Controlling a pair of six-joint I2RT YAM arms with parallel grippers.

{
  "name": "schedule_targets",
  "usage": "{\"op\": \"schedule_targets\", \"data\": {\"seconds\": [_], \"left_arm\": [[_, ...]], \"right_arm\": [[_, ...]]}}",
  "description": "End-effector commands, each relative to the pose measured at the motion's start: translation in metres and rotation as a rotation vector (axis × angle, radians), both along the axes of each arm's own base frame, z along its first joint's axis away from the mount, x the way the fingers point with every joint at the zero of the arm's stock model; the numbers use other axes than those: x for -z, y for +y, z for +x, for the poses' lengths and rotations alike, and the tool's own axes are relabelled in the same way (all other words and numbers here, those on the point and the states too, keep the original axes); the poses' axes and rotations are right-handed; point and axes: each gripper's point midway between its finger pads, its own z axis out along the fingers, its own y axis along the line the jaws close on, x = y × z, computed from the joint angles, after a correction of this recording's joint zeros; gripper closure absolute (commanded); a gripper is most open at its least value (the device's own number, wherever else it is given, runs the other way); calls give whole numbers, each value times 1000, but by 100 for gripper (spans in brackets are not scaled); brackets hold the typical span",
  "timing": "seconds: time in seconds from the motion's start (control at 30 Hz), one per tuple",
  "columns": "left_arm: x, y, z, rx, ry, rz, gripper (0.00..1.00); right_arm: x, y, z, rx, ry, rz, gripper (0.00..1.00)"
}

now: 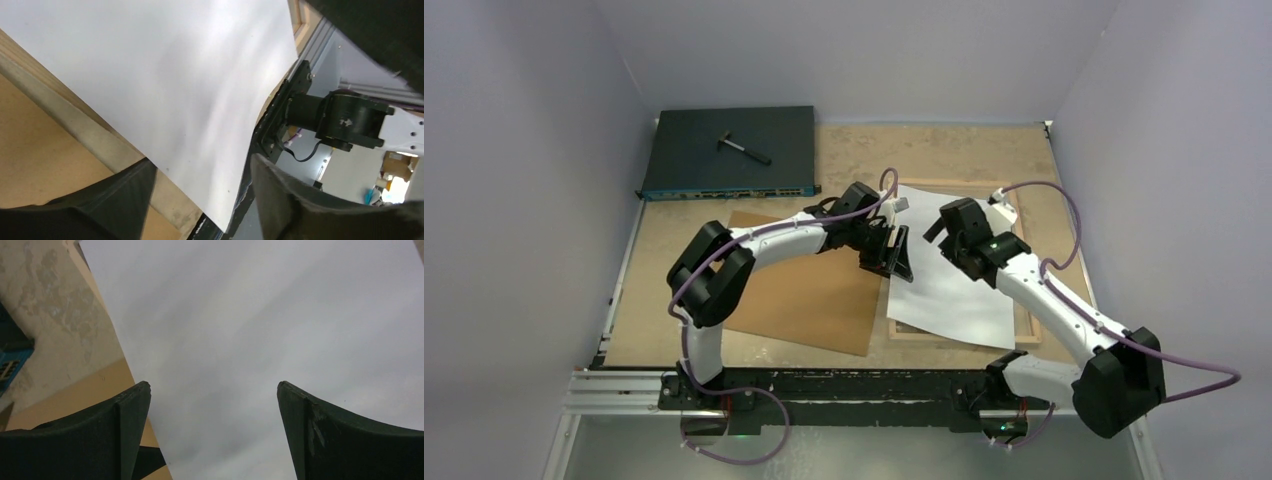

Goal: Put the photo into the frame
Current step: Adjust the photo frame item on the photo frame.

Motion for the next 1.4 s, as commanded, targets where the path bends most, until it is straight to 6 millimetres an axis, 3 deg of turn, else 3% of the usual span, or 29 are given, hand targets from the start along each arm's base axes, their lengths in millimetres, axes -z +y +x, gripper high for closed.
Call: {"op": "schedule_targets", "data": {"seconds": [0.0, 0.2, 0.37, 0.5, 0.57, 0.73, 0.93, 1.17, 1.37], "left_arm": [[-2, 8, 6, 66, -59, 45, 25], [-19, 48, 16, 147, -87, 47, 15], [-33, 83, 42, 207, -176, 100, 11], [-18, 100, 55, 251, -320, 179, 10], [-7, 103, 60, 269, -475, 249, 9], [5, 98, 77, 296, -793, 418, 8], [13, 86, 95, 307, -880, 484, 6], [39, 67, 79, 347, -876, 447, 4], [42, 52, 64, 356, -938, 435, 3]], "right_arm": [[-25, -22, 31, 50, -79, -21, 1], [-38, -25, 38, 34, -102, -25, 1], [-35, -23, 44, 15, -106, -36, 1], [-30, -15, 44, -11, -92, -13, 1], [-29, -13, 39, -11, -74, 6, 1], [-37, -15, 36, -15, -101, 20, 1], [-35, -14, 34, -14, -100, 48, 1], [-37, -29, 35, 23, -110, 57, 1], [-38, -44, 41, 56, -123, 83, 1]]}}
